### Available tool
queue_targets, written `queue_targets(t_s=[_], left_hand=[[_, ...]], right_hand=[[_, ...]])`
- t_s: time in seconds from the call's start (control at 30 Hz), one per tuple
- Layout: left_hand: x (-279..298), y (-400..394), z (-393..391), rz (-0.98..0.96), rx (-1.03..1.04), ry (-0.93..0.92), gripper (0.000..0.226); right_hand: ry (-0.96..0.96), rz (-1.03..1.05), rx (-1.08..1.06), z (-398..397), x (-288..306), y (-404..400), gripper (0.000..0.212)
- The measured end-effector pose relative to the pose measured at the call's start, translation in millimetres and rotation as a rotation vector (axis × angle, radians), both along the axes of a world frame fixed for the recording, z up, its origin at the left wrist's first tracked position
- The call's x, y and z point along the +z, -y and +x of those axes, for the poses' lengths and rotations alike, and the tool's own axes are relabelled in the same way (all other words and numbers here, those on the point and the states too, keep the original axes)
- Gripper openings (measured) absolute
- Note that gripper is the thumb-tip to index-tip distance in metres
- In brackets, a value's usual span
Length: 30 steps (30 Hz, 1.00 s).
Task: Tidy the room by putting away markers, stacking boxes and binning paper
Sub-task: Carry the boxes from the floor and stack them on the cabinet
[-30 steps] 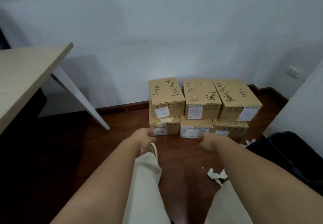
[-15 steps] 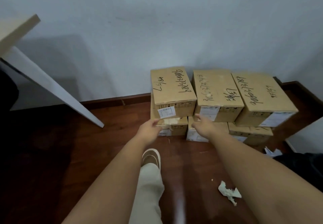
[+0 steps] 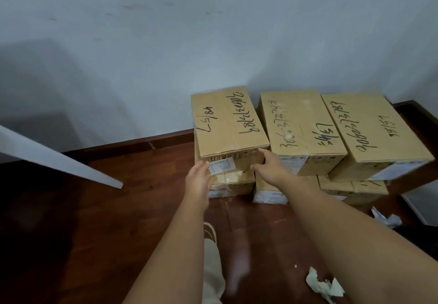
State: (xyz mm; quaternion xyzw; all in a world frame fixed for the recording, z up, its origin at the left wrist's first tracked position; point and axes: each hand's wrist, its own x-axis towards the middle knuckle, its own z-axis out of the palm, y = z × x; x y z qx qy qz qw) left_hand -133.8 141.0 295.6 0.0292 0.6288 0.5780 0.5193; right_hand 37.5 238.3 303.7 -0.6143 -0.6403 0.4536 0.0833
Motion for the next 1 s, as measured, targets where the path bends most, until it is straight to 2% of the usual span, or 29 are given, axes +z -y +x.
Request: queue_targets(t_s=[0.33, 0.43, 0.57, 0.67, 0.73, 0.8, 0.83, 0.9, 1.0], left_hand=[[-36, -55, -30, -0.167, -0.132, -0.180, 0.058], [-39, -60, -40, -0.224, -0.138, -0.252, 0.066], [-42, -61, -44, -0.173, -0.264, -0.208, 0.051], [-43, -61, -53, -0.210, -0.187, -0.184, 0.084], [-40, -58, -61, -0.260, -0.111, -0.197, 0.094], [-37, -49, -65, -0.334, -0.149, -0.251, 0.092], [-32, -41, -61, -0.369, -0.178, -0.291, 0.086], [-25, -25, -52, -0.419, -0.165, -0.321, 0.080], [-21, -4, -43, -0.431, -0.108, -0.223, 0.085]], right_hand=[[0.217, 0.071, -0.052, -17, -16, -70, 0.067], [0.196, 0.080, -0.090, -25, -18, -77, 0.061], [0.200, 0.097, -0.147, -34, -26, -85, 0.067], [0.196, -0.014, -0.243, -37, -27, -89, 0.073], [0.205, -0.040, -0.225, -38, -30, -82, 0.057], [0.151, -0.039, -0.251, -39, -36, -68, 0.042], [0.102, -0.046, -0.285, -39, -39, -59, 0.043], [-0.052, -0.132, -0.350, -37, -41, -35, 0.055], [-0.380, -0.310, -0.455, -29, -42, 8, 0.075]])
